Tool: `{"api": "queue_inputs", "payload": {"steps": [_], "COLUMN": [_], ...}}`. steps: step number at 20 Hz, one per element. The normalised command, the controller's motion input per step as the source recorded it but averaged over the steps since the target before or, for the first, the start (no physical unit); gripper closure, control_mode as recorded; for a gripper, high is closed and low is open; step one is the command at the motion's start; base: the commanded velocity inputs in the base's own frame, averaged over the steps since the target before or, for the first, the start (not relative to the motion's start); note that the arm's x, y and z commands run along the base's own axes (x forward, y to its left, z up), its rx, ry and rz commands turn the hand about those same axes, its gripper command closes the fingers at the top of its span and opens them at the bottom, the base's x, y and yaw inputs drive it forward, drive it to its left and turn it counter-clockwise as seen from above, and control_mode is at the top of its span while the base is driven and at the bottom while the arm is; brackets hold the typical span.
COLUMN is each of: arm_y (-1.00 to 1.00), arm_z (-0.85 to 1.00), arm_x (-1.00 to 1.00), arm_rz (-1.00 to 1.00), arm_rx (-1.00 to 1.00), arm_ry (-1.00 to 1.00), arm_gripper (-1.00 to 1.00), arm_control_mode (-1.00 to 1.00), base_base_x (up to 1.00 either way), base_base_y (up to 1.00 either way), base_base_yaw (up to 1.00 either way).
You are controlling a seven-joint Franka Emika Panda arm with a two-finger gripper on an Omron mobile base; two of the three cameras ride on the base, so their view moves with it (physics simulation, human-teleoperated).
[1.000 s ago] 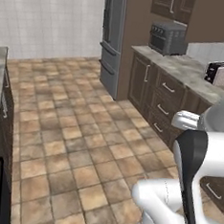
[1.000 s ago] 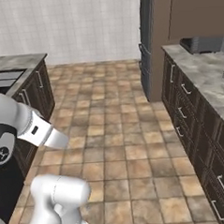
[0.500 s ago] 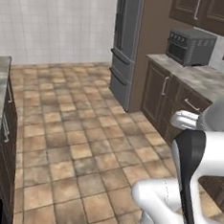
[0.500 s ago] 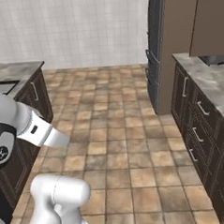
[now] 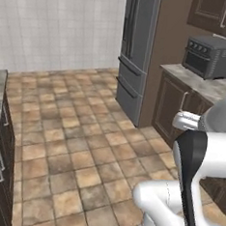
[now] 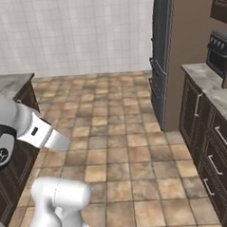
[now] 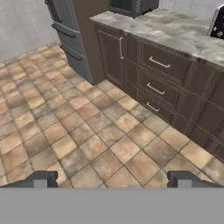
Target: Move the hot dog bun to the plate on the dining table and place the condiment next to that plate. Then navigate to the fridge and take the sausage and place it on the plate as well.
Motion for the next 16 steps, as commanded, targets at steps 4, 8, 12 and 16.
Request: {"api": "queue_inputs", "payload": {"steps": [4, 8, 12, 16], "arm_y": [0.00, 0.00, 0.00, 0.00], "arm_z": [0.00, 0.00, 0.00, 0.00], "arm_x": [0.00, 0.00, 0.00, 0.00], "arm_rz": [0.00, 0.00, 0.00, 0.00], "arm_rx": [0.00, 0.00, 0.00, 0.00], "arm_ry": [0.00, 0.00, 0.00, 0.00], "arm_gripper": [-1.00, -1.00, -1.00, -1.00], "arm_control_mode": [1.00, 1.00, 1.00, 1.00], "base_base_x": [1.00, 0.99, 0.97, 0.93], "base_base_y": [0.12, 0.13, 0.19, 0.27], "base_base_yaw": [-0.13, -0.20, -0.25, -0.27]}}
